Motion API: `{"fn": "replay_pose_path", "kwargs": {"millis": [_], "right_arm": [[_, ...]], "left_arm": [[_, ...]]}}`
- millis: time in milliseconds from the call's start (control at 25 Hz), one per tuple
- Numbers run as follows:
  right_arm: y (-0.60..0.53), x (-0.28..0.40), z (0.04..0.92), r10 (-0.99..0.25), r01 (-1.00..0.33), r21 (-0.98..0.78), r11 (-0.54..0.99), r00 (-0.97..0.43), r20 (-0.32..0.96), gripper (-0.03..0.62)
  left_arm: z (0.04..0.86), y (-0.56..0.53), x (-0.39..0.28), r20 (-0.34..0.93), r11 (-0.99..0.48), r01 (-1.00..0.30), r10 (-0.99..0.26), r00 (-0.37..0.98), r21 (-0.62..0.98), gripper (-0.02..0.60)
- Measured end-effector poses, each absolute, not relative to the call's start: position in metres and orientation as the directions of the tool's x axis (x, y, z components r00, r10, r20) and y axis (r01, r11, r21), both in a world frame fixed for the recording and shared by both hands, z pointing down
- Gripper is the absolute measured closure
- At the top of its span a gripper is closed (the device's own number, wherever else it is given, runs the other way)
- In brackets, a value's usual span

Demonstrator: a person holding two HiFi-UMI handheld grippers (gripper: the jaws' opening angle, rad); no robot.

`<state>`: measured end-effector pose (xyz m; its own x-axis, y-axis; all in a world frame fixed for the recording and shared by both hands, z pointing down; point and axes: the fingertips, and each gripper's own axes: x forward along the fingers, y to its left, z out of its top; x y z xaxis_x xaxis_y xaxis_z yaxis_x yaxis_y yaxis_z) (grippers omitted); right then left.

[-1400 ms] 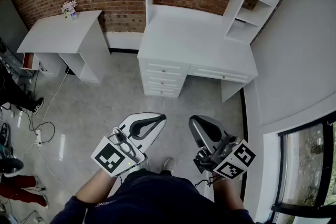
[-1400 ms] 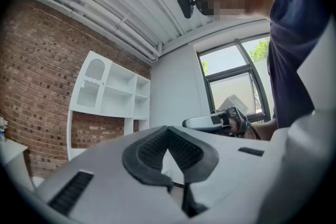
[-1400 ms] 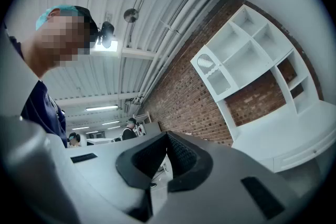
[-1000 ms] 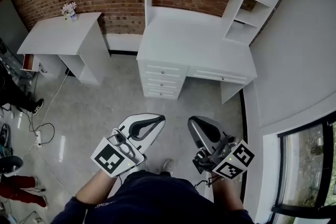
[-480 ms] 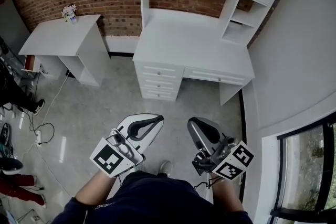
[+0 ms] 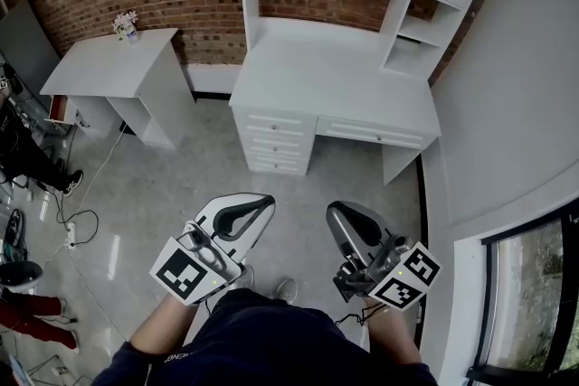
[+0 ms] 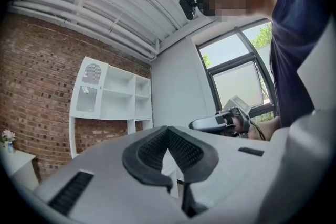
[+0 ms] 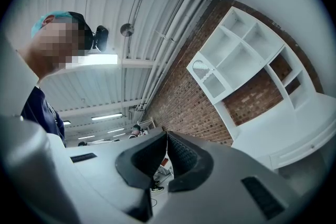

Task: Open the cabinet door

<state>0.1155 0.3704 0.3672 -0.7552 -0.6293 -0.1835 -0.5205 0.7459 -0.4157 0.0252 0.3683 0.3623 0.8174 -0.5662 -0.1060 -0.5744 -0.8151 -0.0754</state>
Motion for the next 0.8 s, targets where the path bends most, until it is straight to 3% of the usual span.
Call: {"fn": "replay_pose_path", "kwargs": {"millis": [800], "right_arm": [[0.31,0.102,0.374,-0.65,-0.547,-0.419,0.725,-0.745,-0.152,0.568]], "left_arm": [[0.367,0.304,0.006,-0.128,-0.813,-0.58,-0.571,0.811,-0.047,0.575]]}}
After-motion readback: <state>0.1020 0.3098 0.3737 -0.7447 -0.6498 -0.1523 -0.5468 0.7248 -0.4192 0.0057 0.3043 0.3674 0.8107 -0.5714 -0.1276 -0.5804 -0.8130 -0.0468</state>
